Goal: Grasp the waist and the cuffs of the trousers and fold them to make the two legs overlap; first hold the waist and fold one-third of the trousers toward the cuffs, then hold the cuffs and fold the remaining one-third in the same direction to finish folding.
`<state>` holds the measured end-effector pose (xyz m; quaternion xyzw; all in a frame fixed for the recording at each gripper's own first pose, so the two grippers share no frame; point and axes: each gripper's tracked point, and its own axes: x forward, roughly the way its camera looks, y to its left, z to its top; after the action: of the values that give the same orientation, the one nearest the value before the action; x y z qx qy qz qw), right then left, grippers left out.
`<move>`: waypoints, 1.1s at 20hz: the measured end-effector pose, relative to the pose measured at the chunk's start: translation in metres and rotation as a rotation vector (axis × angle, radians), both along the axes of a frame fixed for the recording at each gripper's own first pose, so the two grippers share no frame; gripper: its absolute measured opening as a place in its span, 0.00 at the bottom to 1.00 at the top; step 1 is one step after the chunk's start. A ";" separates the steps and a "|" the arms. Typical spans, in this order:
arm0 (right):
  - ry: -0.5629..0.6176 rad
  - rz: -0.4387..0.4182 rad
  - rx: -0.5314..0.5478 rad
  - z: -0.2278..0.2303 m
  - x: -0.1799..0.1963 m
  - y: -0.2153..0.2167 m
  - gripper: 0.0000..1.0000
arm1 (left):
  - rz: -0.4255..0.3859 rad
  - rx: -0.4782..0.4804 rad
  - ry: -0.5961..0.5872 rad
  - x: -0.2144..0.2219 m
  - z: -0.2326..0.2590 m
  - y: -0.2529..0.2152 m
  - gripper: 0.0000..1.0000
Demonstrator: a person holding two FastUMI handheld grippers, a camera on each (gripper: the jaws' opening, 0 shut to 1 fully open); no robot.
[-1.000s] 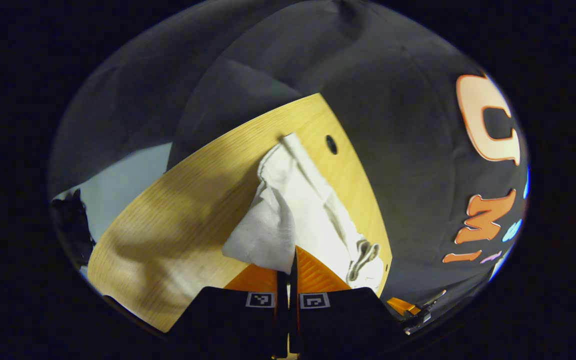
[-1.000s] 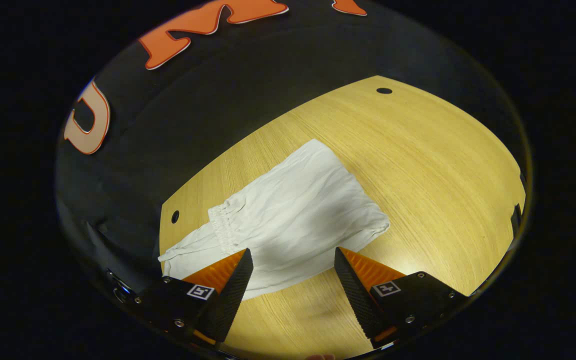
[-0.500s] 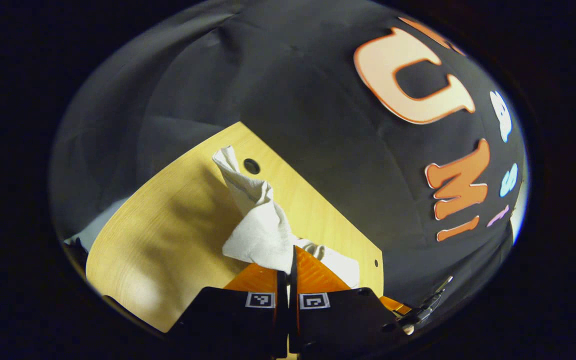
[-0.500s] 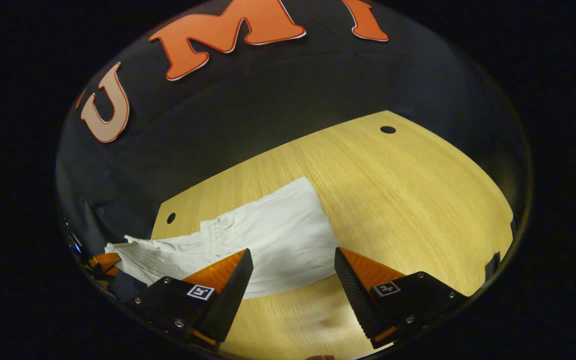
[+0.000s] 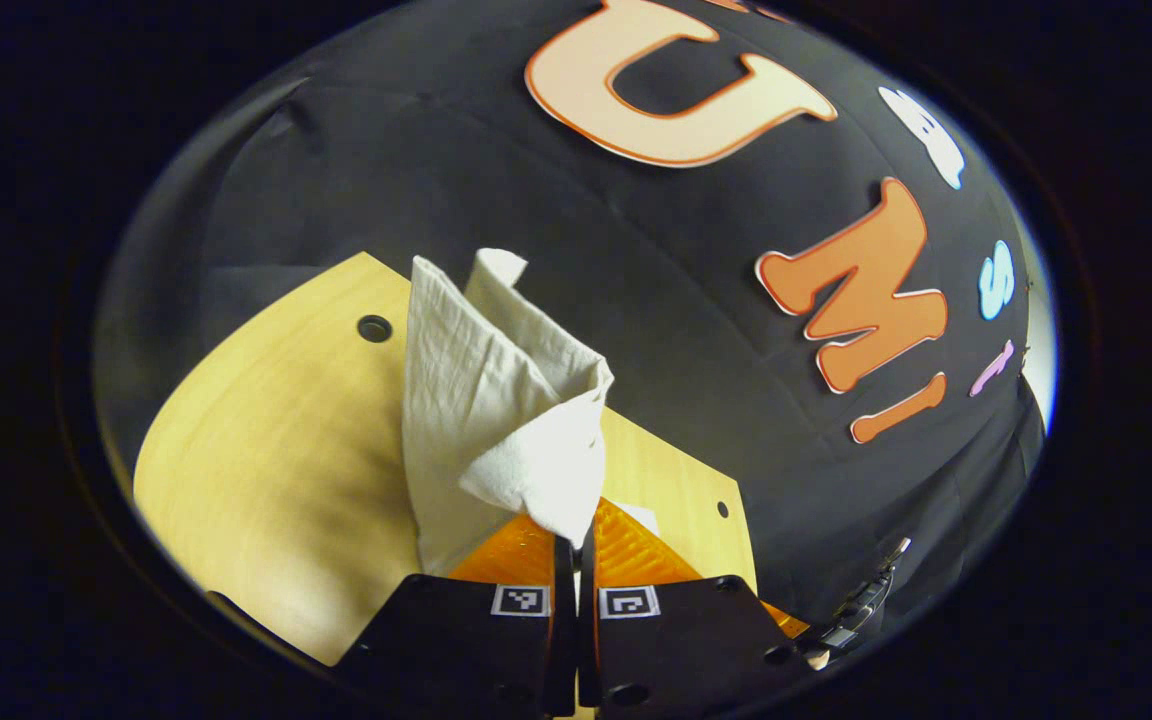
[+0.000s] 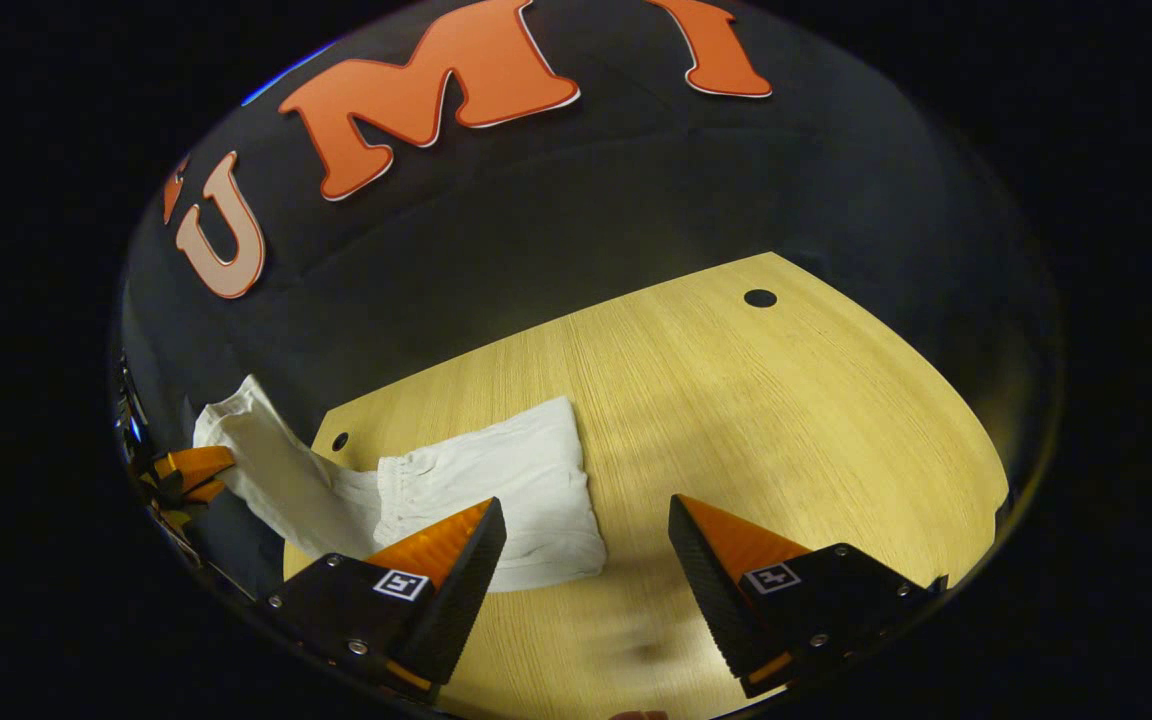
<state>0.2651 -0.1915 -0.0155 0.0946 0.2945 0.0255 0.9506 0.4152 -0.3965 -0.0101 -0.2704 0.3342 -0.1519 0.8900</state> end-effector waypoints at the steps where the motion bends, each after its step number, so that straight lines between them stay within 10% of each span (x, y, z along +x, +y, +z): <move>1: -0.003 0.002 0.000 0.000 0.001 -0.008 0.98 | -0.015 0.003 0.001 -0.001 0.000 -0.017 0.02; 11: 0.038 -0.053 0.035 -0.017 0.000 -0.085 0.98 | -0.227 0.052 0.084 -0.009 -0.061 -0.196 0.05; 22: 0.063 -0.059 0.040 -0.028 -0.002 -0.102 0.98 | -0.309 0.167 0.230 -0.049 -0.127 -0.251 0.05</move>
<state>0.2627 -0.2936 -0.0433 0.1230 0.3206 0.0002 0.9392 0.3660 -0.6477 -0.1374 -0.1566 0.4823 -0.2267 0.8315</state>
